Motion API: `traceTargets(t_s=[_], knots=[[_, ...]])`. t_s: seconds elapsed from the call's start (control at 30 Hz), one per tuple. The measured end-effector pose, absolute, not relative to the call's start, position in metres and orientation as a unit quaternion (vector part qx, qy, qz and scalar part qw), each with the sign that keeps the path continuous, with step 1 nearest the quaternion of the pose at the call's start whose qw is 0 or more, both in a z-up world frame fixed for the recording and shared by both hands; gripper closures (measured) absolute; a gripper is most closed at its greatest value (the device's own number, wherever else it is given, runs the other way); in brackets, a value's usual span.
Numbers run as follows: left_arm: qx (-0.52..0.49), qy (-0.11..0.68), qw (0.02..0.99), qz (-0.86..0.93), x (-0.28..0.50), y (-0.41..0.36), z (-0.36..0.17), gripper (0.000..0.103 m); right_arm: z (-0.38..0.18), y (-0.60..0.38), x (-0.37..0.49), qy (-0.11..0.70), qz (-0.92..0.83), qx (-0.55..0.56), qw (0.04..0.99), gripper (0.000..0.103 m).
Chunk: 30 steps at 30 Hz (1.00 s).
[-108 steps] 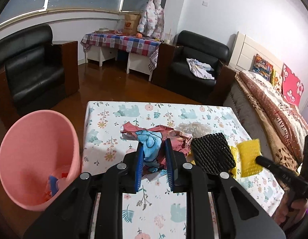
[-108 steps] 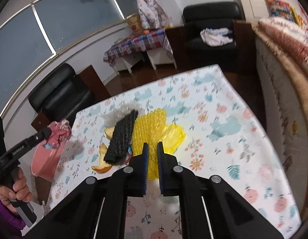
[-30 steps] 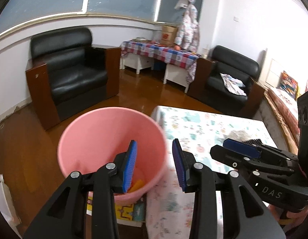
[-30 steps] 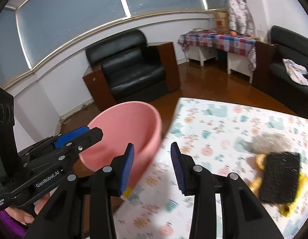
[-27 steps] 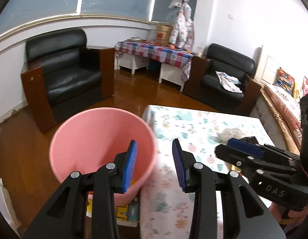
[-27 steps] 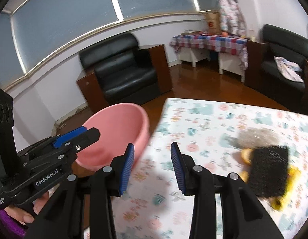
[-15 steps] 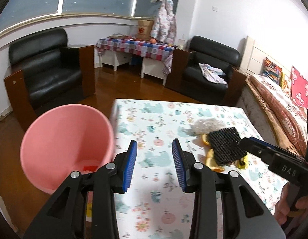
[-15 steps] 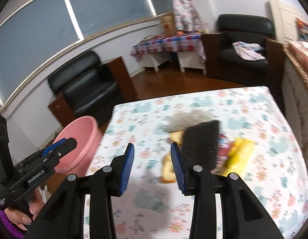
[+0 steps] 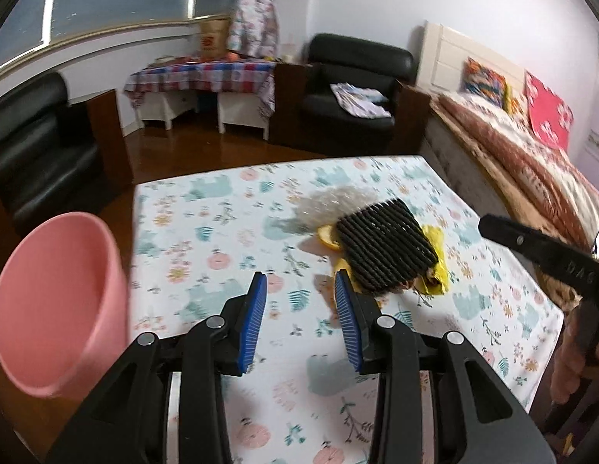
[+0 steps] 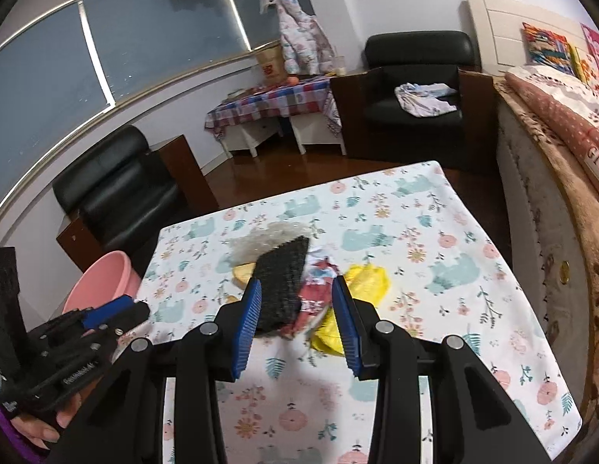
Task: Collect trash
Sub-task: 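Grasp an orange peel with the left gripper while the right grasps the black foam net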
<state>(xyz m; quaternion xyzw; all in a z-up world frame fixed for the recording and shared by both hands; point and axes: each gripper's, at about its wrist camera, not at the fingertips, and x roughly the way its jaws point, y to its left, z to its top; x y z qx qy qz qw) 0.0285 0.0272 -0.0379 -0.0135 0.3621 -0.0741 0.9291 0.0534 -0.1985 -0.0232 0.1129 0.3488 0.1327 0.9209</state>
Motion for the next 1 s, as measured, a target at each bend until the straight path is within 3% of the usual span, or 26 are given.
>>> traceTargets(t_s=[0.6,0.67,0.7,0.8,1.0], knots=[[0.031,0.43,0.896,-0.109,0.084,-0.009,-0.101,0.067,-0.039,-0.216,0.054,0.363,0.128,0.134,0.913,0.066],[0.024,0.432,0.894,-0.117,0.083,-0.009,-0.103,0.074,-0.04,-0.216,0.054,0.364,0.13,0.134,0.913,0.066],[0.021,0.434,0.892,-0.124,0.082,-0.008,-0.104,0.085,-0.04,-0.215,0.055,0.365,0.13,0.133,0.912,0.066],[0.016,0.429,0.894,-0.124,0.079,-0.007,-0.103,0.097,-0.041,-0.211,0.057,0.367,0.135,0.131,0.911,0.066],[0.008,0.416,0.902,-0.116,0.066,0.006,-0.091,0.099,-0.045,-0.199,0.066,0.378,0.153,0.136,0.903,0.066]])
